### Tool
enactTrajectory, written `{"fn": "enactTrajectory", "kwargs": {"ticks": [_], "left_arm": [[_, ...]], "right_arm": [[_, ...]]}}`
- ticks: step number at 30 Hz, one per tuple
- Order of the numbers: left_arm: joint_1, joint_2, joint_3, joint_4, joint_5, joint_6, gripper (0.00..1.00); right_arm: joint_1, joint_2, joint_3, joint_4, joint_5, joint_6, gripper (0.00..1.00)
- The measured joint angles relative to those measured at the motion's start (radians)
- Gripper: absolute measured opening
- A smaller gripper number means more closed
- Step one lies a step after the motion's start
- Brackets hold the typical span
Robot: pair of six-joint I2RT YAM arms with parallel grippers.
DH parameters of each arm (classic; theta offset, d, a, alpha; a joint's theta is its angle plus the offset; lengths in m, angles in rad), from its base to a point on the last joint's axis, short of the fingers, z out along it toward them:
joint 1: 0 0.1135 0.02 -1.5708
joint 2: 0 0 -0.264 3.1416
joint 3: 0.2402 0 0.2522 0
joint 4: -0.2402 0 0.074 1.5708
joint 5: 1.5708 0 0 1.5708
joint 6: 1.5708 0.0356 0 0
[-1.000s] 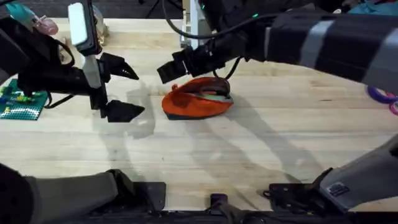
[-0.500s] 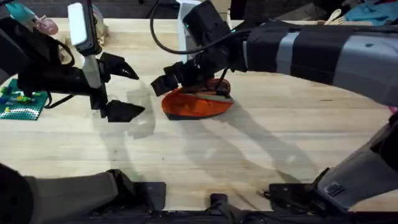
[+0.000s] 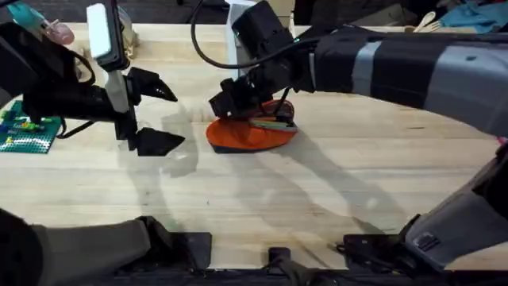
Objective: Unzip the bag, pick up the pens from the table one at a time and place them inside, then zip the bag closed.
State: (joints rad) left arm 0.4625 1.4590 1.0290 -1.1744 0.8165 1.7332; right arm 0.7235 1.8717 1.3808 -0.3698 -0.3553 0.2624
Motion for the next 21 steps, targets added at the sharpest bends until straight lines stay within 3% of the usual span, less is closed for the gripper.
{"fn": "enactTrajectory", "kwargs": {"ticks": [2,21], "left_arm": [[0.000,0.000,0.000,0.000,0.000,0.000,0.995],[0.000,0.000,0.000,-0.004,0.000,0.000,0.995]], "right_arm": [[0.000,0.000,0.000,0.000,0.000,0.003,0.035],[-0.010,-0.006,0.000,-0.001,0.000,0.003,0.030]]}}
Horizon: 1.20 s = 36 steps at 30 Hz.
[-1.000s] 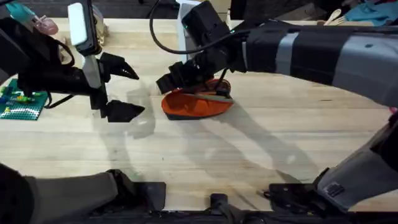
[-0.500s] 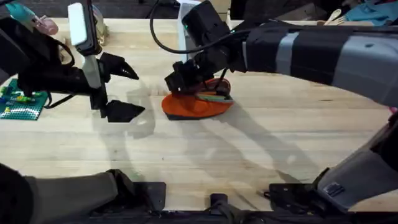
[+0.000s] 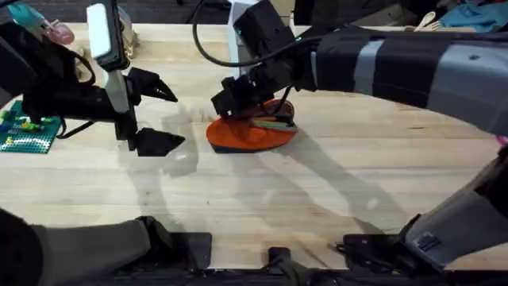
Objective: Unzip the bag, pick up the pens from the table one at a time and place them inside, then zip the bag closed.
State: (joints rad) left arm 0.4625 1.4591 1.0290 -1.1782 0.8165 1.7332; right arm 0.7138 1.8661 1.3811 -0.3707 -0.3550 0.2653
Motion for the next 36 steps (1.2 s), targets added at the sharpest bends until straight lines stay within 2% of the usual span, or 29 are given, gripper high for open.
{"fn": "enactTrajectory", "kwargs": {"ticks": [10,18,19,20,25,26,28,36], "left_arm": [[0.000,0.000,0.000,0.000,0.003,0.000,0.994],[0.000,0.000,0.000,-0.031,0.047,0.003,0.994],[0.000,0.000,0.000,-0.033,0.050,0.003,0.994],[0.000,0.000,0.000,-0.036,0.052,0.003,0.994],[0.000,0.000,0.000,-0.039,0.055,0.003,0.995],[0.000,0.000,0.000,-0.041,0.055,0.003,0.994],[0.000,0.000,0.000,-0.041,0.055,0.003,0.993],[0.000,0.000,0.000,-0.041,0.055,0.003,0.994]], "right_arm": [[-0.030,-0.053,0.018,0.006,0.004,0.000,0.030],[-0.032,-0.054,0.024,0.008,0.004,0.000,0.031],[-0.032,-0.054,0.024,0.006,0.004,0.000,0.073],[-0.032,-0.054,0.024,0.002,0.004,0.002,0.158],[-0.032,-0.055,0.026,-0.041,0.004,-0.004,0.863],[-0.032,-0.056,0.026,-0.051,0.004,-0.012,0.963],[-0.032,-0.061,0.026,-0.067,0.005,-0.016,0.994],[-0.026,-0.140,0.027,-0.079,0.011,-0.046,0.997]]}}
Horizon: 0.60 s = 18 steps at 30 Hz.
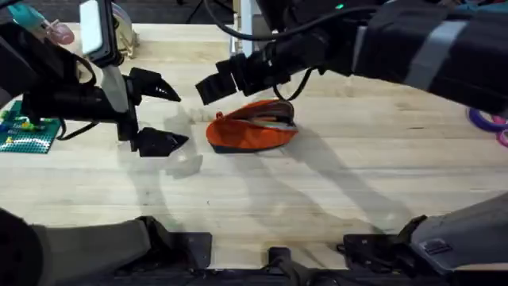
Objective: Unzip the bag, pick up the pens from the table one at a time and place them inside, then zip the bag closed.
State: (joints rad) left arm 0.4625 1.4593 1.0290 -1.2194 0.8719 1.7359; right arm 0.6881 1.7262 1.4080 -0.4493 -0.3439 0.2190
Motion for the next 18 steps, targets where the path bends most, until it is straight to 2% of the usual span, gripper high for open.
{"fn": "enactTrajectory", "kwargs": {"ticks": [4,11,18], "left_arm": [[0.000,0.000,0.000,0.000,0.000,0.000,0.994],[0.000,0.000,0.000,0.000,0.000,0.000,0.995],[0.000,0.000,0.000,0.000,0.000,0.000,0.994]], "right_arm": [[0.026,-0.012,0.005,-0.001,0.023,-0.034,0.997],[0.112,-0.011,0.005,-0.010,0.199,-0.068,0.998],[0.154,-0.011,0.005,-0.011,0.275,-0.075,0.998]]}}
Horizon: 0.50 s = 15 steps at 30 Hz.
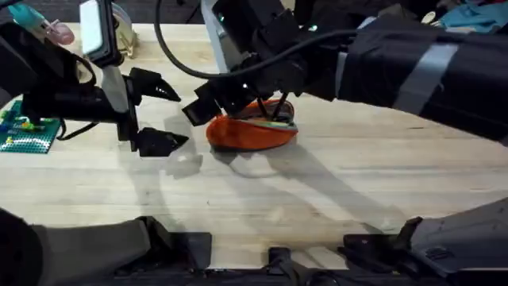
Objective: Unzip the bag, pick up the pens from the table one at a time and place them inside, then zip the bag closed.
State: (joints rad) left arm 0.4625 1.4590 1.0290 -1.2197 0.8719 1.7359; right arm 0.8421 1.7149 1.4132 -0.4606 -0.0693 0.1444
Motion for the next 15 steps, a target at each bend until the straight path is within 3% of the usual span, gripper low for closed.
{"fn": "enactTrajectory", "kwargs": {"ticks": [15], "left_arm": [[0.000,0.000,0.000,0.000,0.000,0.000,0.995]], "right_arm": [[0.002,0.000,0.000,-0.040,0.005,0.044,0.998]]}}
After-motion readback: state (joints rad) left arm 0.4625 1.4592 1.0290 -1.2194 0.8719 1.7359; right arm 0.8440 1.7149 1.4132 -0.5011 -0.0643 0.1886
